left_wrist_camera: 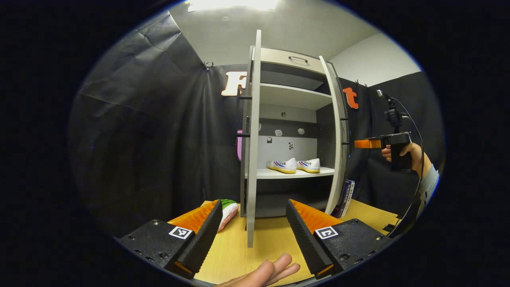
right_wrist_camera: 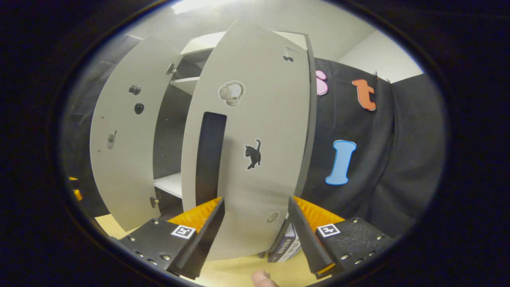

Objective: Grab one shoe with the right hand and put it into the shoe cabinet, grab the other shoe with the left hand and put it into the shoe cabinet; then close the right door with the right hand and the left door with the left hand.

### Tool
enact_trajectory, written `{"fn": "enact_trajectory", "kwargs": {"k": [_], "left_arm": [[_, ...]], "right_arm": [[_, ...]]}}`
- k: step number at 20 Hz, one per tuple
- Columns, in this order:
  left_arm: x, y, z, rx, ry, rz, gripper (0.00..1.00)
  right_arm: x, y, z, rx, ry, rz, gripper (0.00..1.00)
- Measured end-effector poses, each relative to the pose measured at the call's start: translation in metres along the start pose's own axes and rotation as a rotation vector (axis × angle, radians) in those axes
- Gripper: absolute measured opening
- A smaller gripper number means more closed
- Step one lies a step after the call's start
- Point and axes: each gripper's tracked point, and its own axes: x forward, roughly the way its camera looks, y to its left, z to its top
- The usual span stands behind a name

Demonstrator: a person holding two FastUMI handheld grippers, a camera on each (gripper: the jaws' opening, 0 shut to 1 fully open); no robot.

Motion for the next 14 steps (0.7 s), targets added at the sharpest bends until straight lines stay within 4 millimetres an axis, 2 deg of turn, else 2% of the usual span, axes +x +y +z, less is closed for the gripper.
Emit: {"fn": "enact_trajectory", "kwargs": {"k": [3,4,5,6,7,8,11,13,14], "left_arm": [[0.000,0.012,-0.001,0.002,0.010,0.019,0.94],[0.001,0.019,0.000,0.006,0.009,0.031,0.96],[0.001,0.026,0.002,0.009,0.008,0.043,0.96],[0.000,0.030,0.003,0.008,0.004,0.055,0.96],[0.000,0.034,0.004,0.005,0.004,0.064,0.96],[0.001,0.040,0.006,0.001,0.002,0.070,0.96],[0.007,0.060,0.014,0.011,-0.010,0.097,0.96],[0.012,0.068,0.024,0.035,-0.028,0.101,0.96],[0.014,0.074,0.025,0.054,-0.029,0.104,0.96]], "right_arm": [[-0.007,0.020,0.001,0.043,-0.023,0.024,0.94],[-0.012,0.023,0.001,0.051,-0.027,0.028,0.94],[-0.017,0.024,0.000,0.058,-0.029,0.023,0.97],[-0.021,0.024,0.000,0.067,-0.035,0.024,0.94],[-0.026,0.027,-0.001,0.082,-0.042,0.029,0.97],[-0.031,0.031,-0.002,0.103,-0.053,0.037,0.94],[-0.053,0.036,-0.005,0.146,-0.077,0.038,0.94],[-0.069,0.041,-0.008,0.137,-0.090,0.038,0.98],[-0.079,0.044,-0.010,0.128,-0.102,0.039,0.96]]}}
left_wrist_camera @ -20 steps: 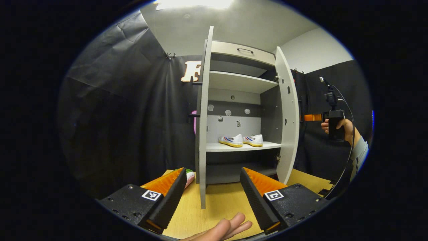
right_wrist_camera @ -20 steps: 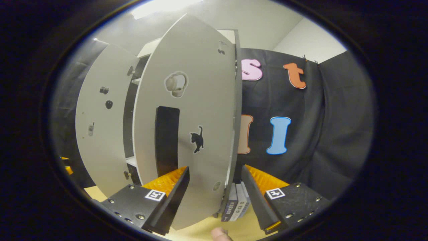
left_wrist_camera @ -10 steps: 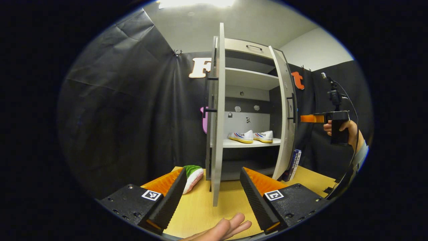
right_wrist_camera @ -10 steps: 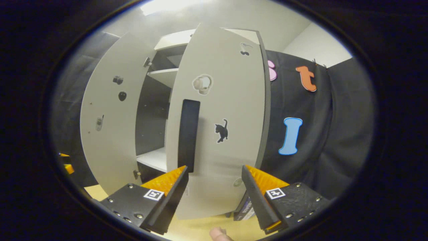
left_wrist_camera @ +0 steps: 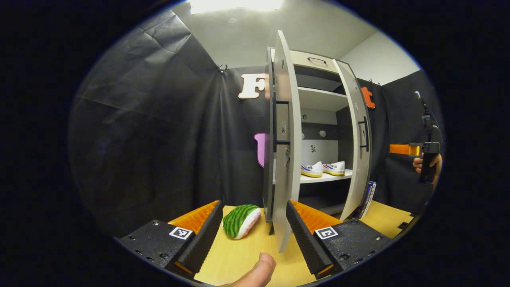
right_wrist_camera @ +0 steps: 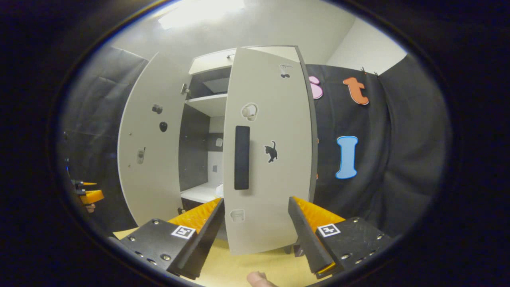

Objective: Grab one shoe with the right hand and put it into the shoe cabinet, grab the other shoe with the left hand and put it into the shoe cabinet; then close the right door with the right hand and the left door with the left hand.

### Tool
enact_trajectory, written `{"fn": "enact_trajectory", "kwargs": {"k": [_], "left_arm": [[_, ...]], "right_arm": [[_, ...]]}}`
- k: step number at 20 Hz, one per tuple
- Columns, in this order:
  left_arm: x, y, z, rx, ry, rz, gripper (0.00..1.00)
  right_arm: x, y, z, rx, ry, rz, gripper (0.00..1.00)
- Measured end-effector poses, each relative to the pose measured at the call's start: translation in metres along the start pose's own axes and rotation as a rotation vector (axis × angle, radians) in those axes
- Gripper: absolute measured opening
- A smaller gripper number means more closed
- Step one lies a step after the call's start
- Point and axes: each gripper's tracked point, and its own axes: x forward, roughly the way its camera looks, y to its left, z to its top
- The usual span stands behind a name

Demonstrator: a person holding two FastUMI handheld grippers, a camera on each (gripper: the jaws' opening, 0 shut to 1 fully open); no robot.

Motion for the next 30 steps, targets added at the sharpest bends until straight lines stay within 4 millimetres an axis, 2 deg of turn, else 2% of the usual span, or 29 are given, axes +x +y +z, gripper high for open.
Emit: {"fn": "enact_trajectory", "kwargs": {"k": [1,4,6,7,8,9,11,12,15,16,21,23,27,28,29,30], "left_arm": [[0.003,0.006,0.003,0.009,0.002,0.009,0.93],[0.015,0.017,0.013,-0.044,0.023,-0.016,0.96],[0.025,0.030,0.031,-0.070,0.011,-0.024,0.96],[0.032,0.040,0.041,-0.057,0.002,-0.010,0.94],[0.037,0.051,0.047,-0.046,-0.012,0.008,0.96],[0.041,0.060,0.055,-0.036,-0.011,0.022,0.93],[0.048,0.071,0.067,-0.052,0.003,0.036,0.93],[0.052,0.075,0.071,-0.055,0.007,0.033,0.96],[0.069,0.090,0.080,-0.035,0.013,0.045,0.93],[0.075,0.090,0.076,-0.037,0.037,0.048,0.96],[0.097,0.078,0.075,-0.012,0.094,0.032,0.92],[0.106,0.065,0.074,-0.014,0.108,0.014,0.95],[0.122,0.037,0.077,-0.016,0.129,-0.006,0.92],[0.125,0.026,0.077,-0.021,0.137,-0.021,0.99],[0.125,0.019,0.077,-0.020,0.156,-0.013,0.92],[0.124,0.019,0.077,-0.013,0.161,0.010,0.90]], "right_arm": [[-0.009,0.004,0.000,-0.002,-0.010,0.003,0.96],[-0.042,0.016,-0.016,0.015,-0.015,-0.008,0.94],[-0.060,0.026,-0.028,0.040,-0.013,-0.006,0.97],[-0.068,0.033,-0.032,0.048,-0.020,0.007,0.95],[-0.074,0.037,-0.035,0.058,-0.027,0.013,0.94],[-0.080,0.039,-0.039,0.069,-0.026,0.010,0.95],[-0.091,0.038,-0.046,0.077,-0.028,-0.003,0.94],[-0.097,0.039,-0.045,0.077,-0.036,-0.010,0.96],[-0.113,0.041,-0.050,0.097,-0.056,-0.016,0.94],[-0.118,0.042,-0.054,0.112,-0.057,-0.015,0.94],[-0.142,0.030,-0.058,0.140,-0.073,-0.025,0.96],[-0.146,0.026,-0.058,0.148,-0.082,-0.027,0.96],[-0.153,0.016,-0.061,0.135,-0.088,-0.044,0.96],[-0.155,0.014,-0.062,0.133,-0.091,-0.049,0.96],[-0.156,0.013,-0.064,0.131,-0.092,-0.049,0.94],[-0.159,0.012,-0.065,0.134,-0.096,-0.045,0.94]]}}
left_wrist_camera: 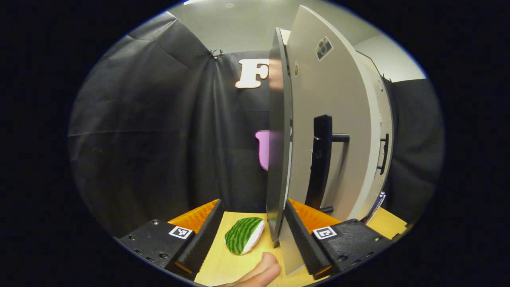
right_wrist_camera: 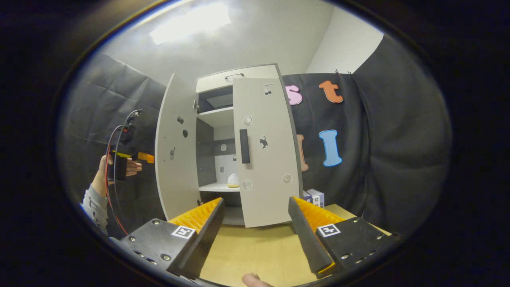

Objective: Grab one shoe with the right hand and put it into the shoe cabinet, grab the other shoe with the left hand and put it into the shoe cabinet; then close the right door with the right hand and the left door with the left hand.

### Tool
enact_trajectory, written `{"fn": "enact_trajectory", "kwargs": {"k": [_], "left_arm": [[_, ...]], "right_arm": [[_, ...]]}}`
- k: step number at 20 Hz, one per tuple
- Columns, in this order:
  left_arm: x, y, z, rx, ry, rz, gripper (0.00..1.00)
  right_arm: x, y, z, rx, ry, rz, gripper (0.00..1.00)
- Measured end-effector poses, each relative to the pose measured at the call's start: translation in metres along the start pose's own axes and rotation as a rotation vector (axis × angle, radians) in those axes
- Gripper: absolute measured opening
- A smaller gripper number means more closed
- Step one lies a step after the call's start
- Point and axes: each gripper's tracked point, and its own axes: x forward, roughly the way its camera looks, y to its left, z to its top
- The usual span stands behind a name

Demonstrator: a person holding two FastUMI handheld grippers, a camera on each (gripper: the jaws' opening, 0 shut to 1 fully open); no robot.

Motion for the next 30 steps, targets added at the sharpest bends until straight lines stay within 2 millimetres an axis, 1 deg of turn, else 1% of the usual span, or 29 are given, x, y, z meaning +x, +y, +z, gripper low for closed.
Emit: {"fn": "enact_trajectory", "kwargs": {"k": [1,2,3,4,5,7,9,10,11,12,13,14,16,17,19,20,21,22,23,25,26,27,28,29,30], "left_arm": [[0.003,0.000,0.002,0.009,-0.004,0.016,0.85],[0.001,0.000,0.001,0.021,0.003,0.025,0.86],[0.000,0.000,0.002,0.024,-0.005,0.031,0.84],[0.001,-0.002,0.002,0.026,0.000,0.040,0.86],[0.000,-0.002,0.003,0.023,0.003,0.048,0.84],[0.000,-0.008,0.002,0.016,0.006,0.049,0.87],[-0.001,-0.023,0.002,0.008,0.004,0.033,0.84],[0.001,-0.031,0.001,0.008,0.001,0.024,0.86],[0.001,-0.039,0.002,0.013,0.000,0.016,0.83],[0.000,-0.046,0.002,0.018,-0.005,0.007,0.86],[0.001,-0.054,0.002,0.025,-0.003,-0.001,0.86],[0.002,-0.064,-0.001,0.028,-0.001,-0.013,0.86],[0.007,-0.082,-0.008,0.041,0.015,-0.034,0.86],[0.010,-0.088,-0.012,0.053,0.022,-0.041,0.84],[0.012,-0.099,-0.010,0.060,0.006,-0.042,0.83],[0.012,-0.096,-0.010,0.059,0.002,-0.044,0.83],[0.012,-0.097,-0.010,0.052,-0.003,-0.044,0.84],[0.012,-0.099,-0.010,0.049,-0.004,-0.044,0.84],[0.012,-0.102,-0.009,0.054,-0.009,-0.046,0.86],[0.015,-0.110,-0.004,0.079,-0.024,-0.058,0.86],[0.017,-0.113,0.000,0.084,-0.045,-0.067,0.83],[0.021,-0.120,0.001,0.081,-0.056,-0.075,0.84],[0.023,-0.129,0.000,0.077,-0.051,-0.096,0.87],[0.023,-0.141,-0.002,0.062,-0.041,-0.124,0.87],[0.019,-0.150,-0.006,0.049,-0.024,-0.145,0.88]], "right_arm": [[-0.002,0.000,0.000,0.006,-0.004,0.007,0.96],[-0.003,-0.001,-0.001,0.013,-0.006,0.012,0.96],[-0.003,-0.003,-0.002,0.018,-0.009,0.016,0.96],[-0.004,-0.006,-0.002,0.024,-0.011,0.014,0.96],[-0.004,-0.009,-0.004,0.031,-0.010,0.010,0.96],[-0.004,-0.013,-0.006,0.047,-0.006,0.006,0.96],[-0.004,-0.016,-0.009,0.059,0.001,0.004,0.96],[-0.004,-0.017,-0.010,0.058,0.005,0.001,0.94],[-0.005,-0.019,-0.011,0.053,0.011,-0.006,0.94],[-0.006,-0.020,-0.012,0.043,0.018,-0.014,0.94],[-0.006,-0.020,-0.012,0.031,0.022,-0.019,0.94],[-0.006,-0.020,-0.011,0.020,0.022,-0.021,0.96],[-0.009,-0.020,-0.008,0.014,0.013,-0.027,0.94],[-0.010,-0.022,-0.006,0.016,0.007,-0.031,0.96],[-0.011,-0.027,-0.004,0.028,0.002,-0.043,0.96],[-0.011,-0.030,-0.004,0.035,0.003,-0.052,0.96],[-0.010,-0.032,-0.004,0.040,0.005,-0.059,0.96],[-0.009,-0.035,-0.004,0.046,0.008,-0.069,0.96],[-0.008,-0.038,-0.004,0.052,0.013,-0.082,0.94],[-0.006,-0.039,-0.003,0.051,0.022,-0.100,0.94],[-0.006,-0.039,-0.004,0.053,0.028,-0.112,0.94],[-0.004,-0.040,-0.002,0.055,0.028,-0.122,0.94],[-0.003,-0.038,-0.001,0.051,0.029,-0.127,0.94],[-0.002,-0.036,0.000,0.044,0.033,-0.131,0.94],[0.000,-0.034,0.001,0.036,0.032,-0.131,0.94]]}}
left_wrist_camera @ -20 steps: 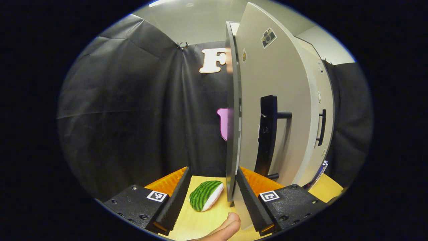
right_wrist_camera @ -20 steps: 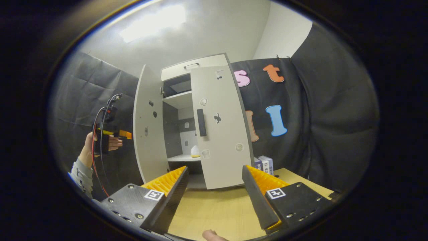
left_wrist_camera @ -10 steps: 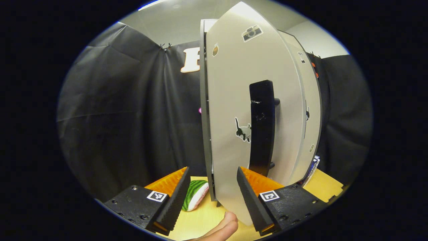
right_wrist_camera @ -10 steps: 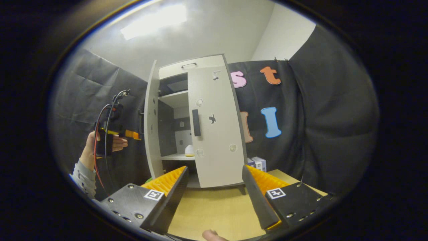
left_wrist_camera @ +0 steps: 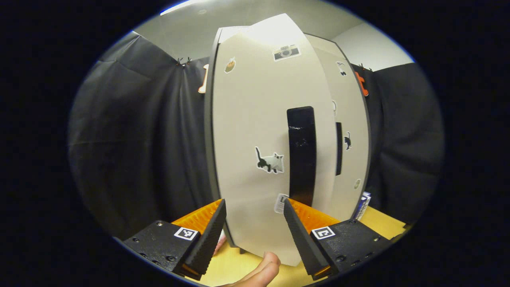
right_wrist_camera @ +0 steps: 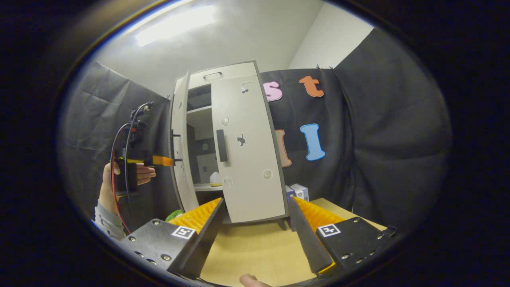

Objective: Grab one shoe with the right hand and put it into the shoe cabinet, grab the other shoe with the left hand and put it into the shoe cabinet; then close the right door with the right hand and the left door with the left hand.

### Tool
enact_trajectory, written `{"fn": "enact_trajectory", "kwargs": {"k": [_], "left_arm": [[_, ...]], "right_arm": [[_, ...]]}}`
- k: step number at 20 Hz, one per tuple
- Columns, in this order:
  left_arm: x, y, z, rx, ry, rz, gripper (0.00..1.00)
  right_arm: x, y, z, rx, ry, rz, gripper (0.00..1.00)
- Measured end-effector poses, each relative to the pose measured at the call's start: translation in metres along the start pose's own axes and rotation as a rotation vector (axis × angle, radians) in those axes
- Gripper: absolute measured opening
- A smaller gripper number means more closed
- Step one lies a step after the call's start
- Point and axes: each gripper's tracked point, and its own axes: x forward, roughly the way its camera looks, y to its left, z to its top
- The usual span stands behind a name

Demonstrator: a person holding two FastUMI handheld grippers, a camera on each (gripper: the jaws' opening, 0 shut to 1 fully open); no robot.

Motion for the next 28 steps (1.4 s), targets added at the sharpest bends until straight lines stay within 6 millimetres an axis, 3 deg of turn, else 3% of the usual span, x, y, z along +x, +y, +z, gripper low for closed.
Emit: {"fn": "enact_trajectory", "kwargs": {"k": [3,7,20,25,28], "left_arm": [[-0.008,-0.019,-0.008,0.008,0.034,-0.035,0.96],[-0.016,-0.017,0.000,0.084,-0.025,0.010,0.94],[-0.158,-0.018,-0.006,0.045,-0.103,-0.005,0.94],[-0.200,-0.015,-0.023,0.014,-0.122,-0.001,0.94],[-0.223,-0.024,-0.036,0.002,-0.121,-0.042,0.96]], "right_arm": [[0.000,0.010,0.004,-0.016,-0.011,0.015,0.96],[-0.002,0.014,0.003,-0.035,-0.013,0.026,0.94],[-0.012,0.013,0.014,-0.052,-0.048,0.000,0.96],[-0.018,0.020,0.021,-0.049,-0.077,0.006,0.96],[-0.018,0.025,0.021,-0.056,-0.081,0.013,0.96]]}}
